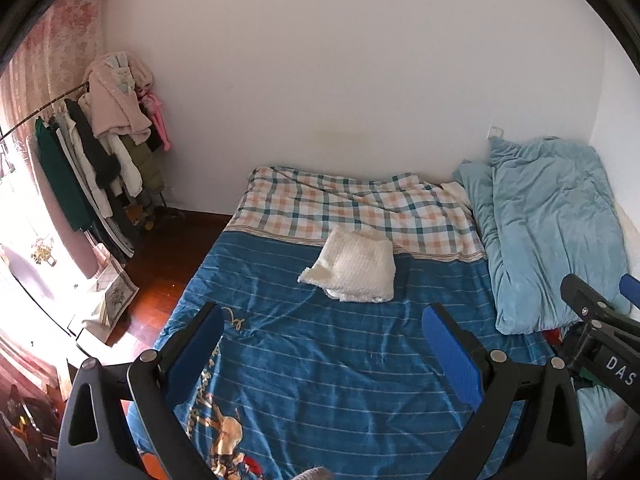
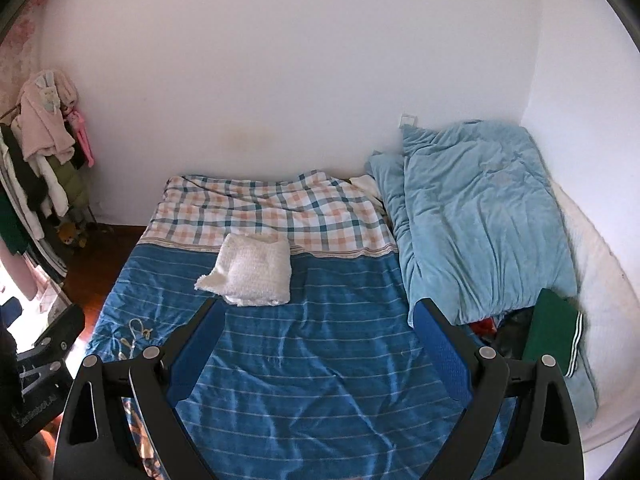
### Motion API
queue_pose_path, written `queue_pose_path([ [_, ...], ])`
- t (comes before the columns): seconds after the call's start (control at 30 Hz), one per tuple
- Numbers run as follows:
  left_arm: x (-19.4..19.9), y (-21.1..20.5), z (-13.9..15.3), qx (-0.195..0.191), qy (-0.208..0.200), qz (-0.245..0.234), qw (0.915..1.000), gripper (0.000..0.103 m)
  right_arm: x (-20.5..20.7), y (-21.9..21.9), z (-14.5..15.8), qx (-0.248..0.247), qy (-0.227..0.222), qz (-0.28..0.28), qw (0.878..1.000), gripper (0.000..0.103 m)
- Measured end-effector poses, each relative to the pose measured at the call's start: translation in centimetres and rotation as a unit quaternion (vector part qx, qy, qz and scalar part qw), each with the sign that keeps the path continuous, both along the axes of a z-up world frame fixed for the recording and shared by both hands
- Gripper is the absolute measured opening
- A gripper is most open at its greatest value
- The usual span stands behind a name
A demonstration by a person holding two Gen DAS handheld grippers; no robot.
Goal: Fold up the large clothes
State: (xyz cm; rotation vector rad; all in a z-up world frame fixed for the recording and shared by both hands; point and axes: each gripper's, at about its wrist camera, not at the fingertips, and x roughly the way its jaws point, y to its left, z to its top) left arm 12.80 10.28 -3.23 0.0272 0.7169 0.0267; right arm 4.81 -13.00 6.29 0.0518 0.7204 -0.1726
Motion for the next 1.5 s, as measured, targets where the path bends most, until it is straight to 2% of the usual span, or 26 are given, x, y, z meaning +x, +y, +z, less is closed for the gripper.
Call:
queue_pose_path([
  [0.27, -2.1, 0.3, 0.9, 0.007, -0.016, 0.009, 0.9998, 0.101, -2.6, 0.3, 0.8, -0.002, -0.009, 0.007, 1.000, 0.097],
  [0.6, -3.6, 0.7, 1.7, 0.008, -0.028, 0.017, 0.9994, 0.102, -3.9, 0.6, 0.8, 0.003, -0.017, 0.017, 1.000, 0.099],
  [1.5, -4.1, 0.4, 2.8, 0.005, -0.035, 0.023, 0.9991, 0.102, -5.0, 1.1, 1.7, -0.003, -0.032, 0.034, 0.999, 0.100],
])
